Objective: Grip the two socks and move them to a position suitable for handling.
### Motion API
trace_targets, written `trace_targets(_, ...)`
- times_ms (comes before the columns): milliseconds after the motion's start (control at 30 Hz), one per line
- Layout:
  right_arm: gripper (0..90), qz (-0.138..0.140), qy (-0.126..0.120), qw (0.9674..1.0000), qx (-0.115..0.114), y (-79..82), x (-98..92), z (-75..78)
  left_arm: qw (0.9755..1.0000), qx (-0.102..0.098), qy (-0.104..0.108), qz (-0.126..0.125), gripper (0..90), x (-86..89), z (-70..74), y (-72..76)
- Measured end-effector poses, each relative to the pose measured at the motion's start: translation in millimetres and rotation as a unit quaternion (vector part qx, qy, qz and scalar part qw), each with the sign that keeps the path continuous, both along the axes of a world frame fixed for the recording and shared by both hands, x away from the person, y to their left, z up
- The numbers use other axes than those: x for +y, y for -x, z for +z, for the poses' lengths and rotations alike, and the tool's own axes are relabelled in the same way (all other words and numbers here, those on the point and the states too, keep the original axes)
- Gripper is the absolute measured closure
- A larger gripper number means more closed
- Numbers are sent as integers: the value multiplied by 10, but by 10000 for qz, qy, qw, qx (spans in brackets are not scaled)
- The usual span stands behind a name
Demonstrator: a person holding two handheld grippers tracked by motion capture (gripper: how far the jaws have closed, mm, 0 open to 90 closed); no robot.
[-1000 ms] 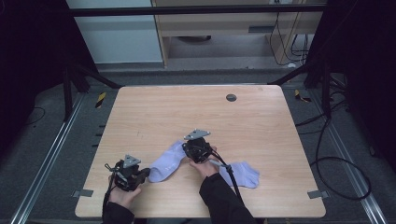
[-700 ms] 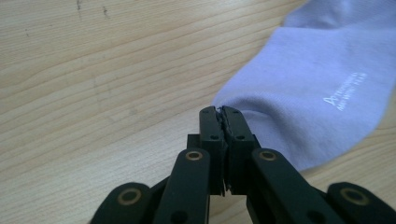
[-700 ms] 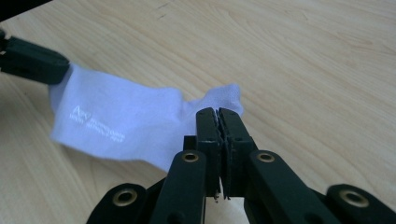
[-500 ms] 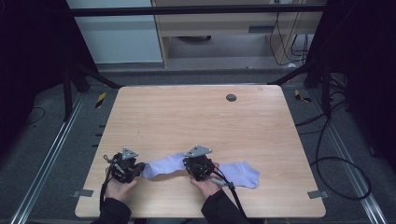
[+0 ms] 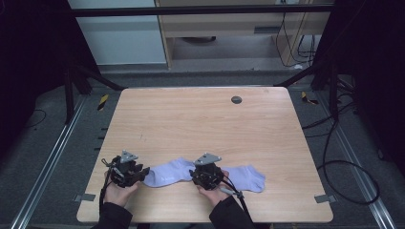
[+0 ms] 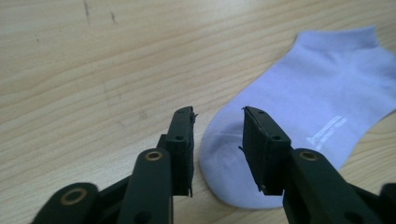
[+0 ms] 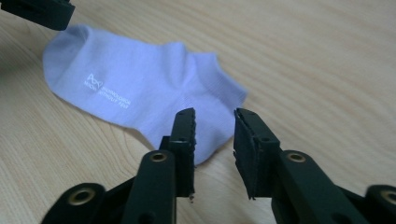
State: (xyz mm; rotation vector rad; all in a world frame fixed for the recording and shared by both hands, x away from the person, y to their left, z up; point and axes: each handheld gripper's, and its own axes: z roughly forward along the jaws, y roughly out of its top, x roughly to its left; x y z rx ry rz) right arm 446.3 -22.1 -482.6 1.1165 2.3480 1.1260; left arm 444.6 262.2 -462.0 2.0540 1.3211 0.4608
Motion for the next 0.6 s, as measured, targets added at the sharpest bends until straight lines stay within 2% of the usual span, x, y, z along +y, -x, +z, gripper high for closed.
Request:
trace_targets(100,592,9,-159,9998,-109,-5,-144,140,9998,-100,163,23,587,-10,93,38)
trace_targets(300,493,-203,-360,9989,-239,-17,-523,346,9992,-249,294,-137,559,-152,239,116)
trace_targets(433,441,-306,-451,9979,-356,28,-777,401,9986,-275,329,-302,548,-310,269,148)
trace_targets(600,410,-490,-460,9972,-341,89,-1083,379,9977,-279,378,-491,542,-535,284,147)
